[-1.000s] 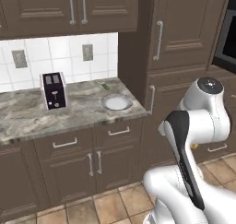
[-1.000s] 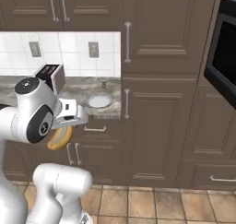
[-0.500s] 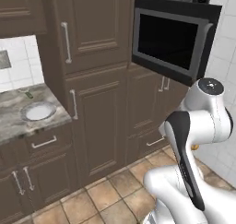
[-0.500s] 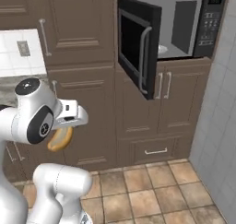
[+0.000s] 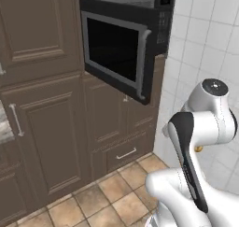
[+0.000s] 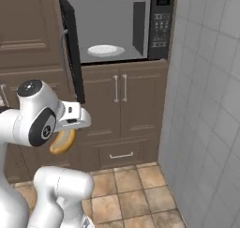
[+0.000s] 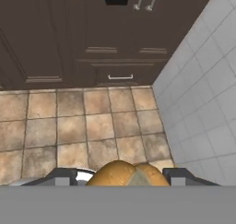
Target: Pick the hotdog bun from the counter and place it in the microwave.
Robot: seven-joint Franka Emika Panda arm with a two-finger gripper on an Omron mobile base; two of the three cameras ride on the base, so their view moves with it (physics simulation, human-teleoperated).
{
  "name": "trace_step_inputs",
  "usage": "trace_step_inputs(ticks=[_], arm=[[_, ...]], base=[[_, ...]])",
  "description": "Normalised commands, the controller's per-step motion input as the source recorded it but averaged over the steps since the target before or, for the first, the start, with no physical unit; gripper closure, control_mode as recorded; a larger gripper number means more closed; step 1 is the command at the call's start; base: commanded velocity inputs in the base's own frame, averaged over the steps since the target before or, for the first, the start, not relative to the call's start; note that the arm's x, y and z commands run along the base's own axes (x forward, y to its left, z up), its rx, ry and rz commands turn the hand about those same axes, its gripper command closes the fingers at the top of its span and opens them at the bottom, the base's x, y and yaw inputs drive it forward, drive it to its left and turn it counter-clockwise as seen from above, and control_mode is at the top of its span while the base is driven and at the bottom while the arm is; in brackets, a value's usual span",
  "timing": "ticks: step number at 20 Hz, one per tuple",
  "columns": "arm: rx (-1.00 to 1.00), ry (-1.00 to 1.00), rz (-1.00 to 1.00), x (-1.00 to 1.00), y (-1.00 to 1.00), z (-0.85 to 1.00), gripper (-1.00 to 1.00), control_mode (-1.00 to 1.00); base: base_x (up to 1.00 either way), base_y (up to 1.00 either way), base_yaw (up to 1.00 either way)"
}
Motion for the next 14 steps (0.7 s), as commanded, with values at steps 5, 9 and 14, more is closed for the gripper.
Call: trace_step_inputs(ticks=[5,9,14], arm=[[0.00,0.00,0.00,0.00,0.00,0.00,1.00,1.00],[0.00,0.00,0.00,0.00,0.00,0.00,1.00,1.00],[0.00,0.00,0.00,0.00,0.00,0.00,1.00,1.00]], base=[[0.20,-0.90,0.13],[0.88,-0.33,0.31],[0.97,-0.22,0.36]])
